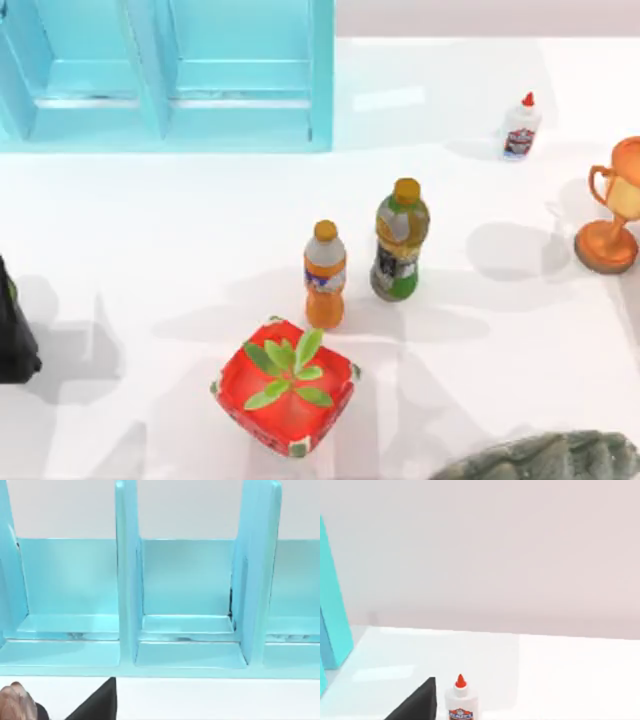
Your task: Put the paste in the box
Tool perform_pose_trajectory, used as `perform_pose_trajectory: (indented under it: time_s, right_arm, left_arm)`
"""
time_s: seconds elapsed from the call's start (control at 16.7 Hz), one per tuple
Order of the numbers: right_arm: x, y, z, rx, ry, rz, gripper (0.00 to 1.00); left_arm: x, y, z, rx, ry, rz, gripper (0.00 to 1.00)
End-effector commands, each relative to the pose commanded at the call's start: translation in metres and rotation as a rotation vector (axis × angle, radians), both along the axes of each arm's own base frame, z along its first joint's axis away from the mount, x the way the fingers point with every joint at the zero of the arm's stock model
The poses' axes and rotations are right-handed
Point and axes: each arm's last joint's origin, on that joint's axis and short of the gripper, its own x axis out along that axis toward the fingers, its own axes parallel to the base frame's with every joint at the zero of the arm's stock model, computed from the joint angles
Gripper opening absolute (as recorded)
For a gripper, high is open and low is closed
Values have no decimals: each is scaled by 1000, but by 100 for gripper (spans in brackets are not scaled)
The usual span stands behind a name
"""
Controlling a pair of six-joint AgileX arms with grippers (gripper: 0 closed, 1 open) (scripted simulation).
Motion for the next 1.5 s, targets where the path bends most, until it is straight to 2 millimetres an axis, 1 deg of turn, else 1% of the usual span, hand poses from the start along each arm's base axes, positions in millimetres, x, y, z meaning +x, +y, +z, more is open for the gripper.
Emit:
perform_pose_trajectory:
  time_s: [0.12, 0.18, 0.24, 0.3, 0.36, 0.48, 0.6, 0.72, 0.84, 0.96, 1.02, 1.26, 1.32, 1.5]
  right_arm:
    - [43, 11, 19, 11, 90, 21, 100]
    - [67, 17, 22, 16, 143, 28, 100]
    - [91, 25, 21, 18, 199, 31, 100]
    - [115, 33, 17, 18, 258, 31, 100]
    - [136, 40, 8, 15, 318, 27, 100]
    - [172, 56, -16, 2, 440, 11, 100]
    - [200, 71, -42, -15, 544, -12, 100]
    - [222, 85, -65, -30, 623, -39, 100]
    - [238, 95, -87, -45, 691, -68, 100]
    - [244, 98, -104, -58, 745, -95, 100]
    - [245, 99, -110, -63, 764, -104, 100]
    - [246, 99, -112, -65, 771, -108, 100]
    - [247, 97, -102, -53, 745, -107, 100]
    - [254, 97, -106, -63, 758, -106, 100]
  left_arm:
    - [0, 0, 0, 0, 0, 0, 100]
    - [0, 0, 0, 0, 0, 0, 100]
    - [0, 0, 0, 0, 0, 0, 100]
    - [0, 0, 0, 0, 0, 0, 100]
    - [0, 0, 0, 0, 0, 0, 100]
    - [0, 0, 0, 0, 0, 0, 100]
    - [0, 0, 0, 0, 0, 0, 100]
    - [0, 0, 0, 0, 0, 0, 100]
    - [0, 0, 0, 0, 0, 0, 100]
    - [0, 0, 0, 0, 0, 0, 100]
    - [0, 0, 0, 0, 0, 0, 100]
    - [0, 0, 0, 0, 0, 0, 100]
    - [0, 0, 0, 0, 0, 0, 100]
    - [0, 0, 0, 0, 0, 0, 100]
